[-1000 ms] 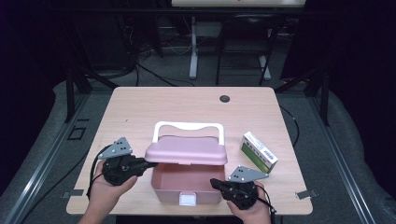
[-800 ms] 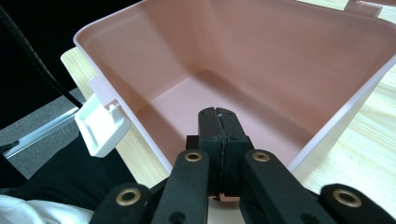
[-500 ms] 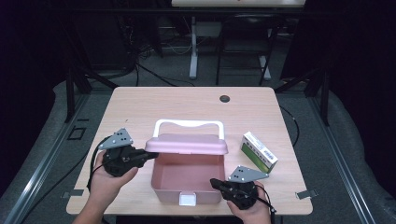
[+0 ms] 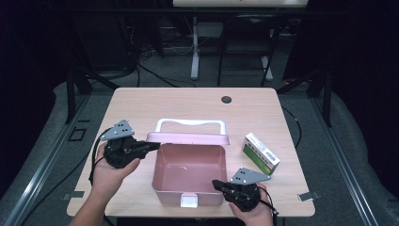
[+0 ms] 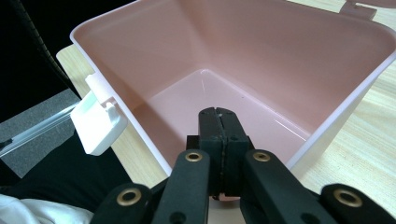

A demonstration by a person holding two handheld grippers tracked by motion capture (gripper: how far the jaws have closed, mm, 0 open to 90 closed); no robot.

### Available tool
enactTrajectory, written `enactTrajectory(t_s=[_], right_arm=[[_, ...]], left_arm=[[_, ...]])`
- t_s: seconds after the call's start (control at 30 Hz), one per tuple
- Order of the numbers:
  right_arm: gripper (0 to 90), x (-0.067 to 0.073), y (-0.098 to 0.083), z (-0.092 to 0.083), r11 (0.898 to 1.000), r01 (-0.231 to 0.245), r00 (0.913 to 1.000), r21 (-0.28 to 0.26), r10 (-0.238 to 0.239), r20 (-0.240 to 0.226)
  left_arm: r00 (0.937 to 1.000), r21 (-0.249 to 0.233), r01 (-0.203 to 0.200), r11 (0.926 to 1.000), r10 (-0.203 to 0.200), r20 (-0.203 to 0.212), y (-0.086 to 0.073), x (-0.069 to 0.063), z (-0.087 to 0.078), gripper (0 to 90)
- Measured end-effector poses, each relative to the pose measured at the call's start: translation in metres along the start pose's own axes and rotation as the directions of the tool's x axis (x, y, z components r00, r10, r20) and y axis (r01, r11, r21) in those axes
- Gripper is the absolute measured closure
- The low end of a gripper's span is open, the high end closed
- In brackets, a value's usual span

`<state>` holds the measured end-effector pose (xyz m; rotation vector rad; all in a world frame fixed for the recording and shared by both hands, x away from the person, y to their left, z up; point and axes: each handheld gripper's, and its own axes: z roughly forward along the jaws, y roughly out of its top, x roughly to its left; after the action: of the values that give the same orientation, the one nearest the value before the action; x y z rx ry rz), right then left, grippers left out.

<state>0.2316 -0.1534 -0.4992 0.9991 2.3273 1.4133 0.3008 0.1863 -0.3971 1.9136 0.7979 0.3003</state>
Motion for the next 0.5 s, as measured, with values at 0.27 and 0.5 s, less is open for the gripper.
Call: enactTrajectory(t_s=[0.27, 0.5], right_arm=[[90.0, 0.000, 0.000, 0.000, 1.000, 0.000, 1.0000, 0.000, 0.000, -0.007], [90.0, 0.000, 0.000, 0.000, 1.000, 0.000, 1.0000, -0.003, 0.000, -0.007]], left_arm=[[1.0000, -0.006, 0.008, 1.0000, -0.008, -0.004, 0.004, 0.007, 0.004, 89.5], [0.9994, -0.017, 0.023, 0.9996, -0.023, -0.025, 0.005, 0.013, 0.005, 89.4]])
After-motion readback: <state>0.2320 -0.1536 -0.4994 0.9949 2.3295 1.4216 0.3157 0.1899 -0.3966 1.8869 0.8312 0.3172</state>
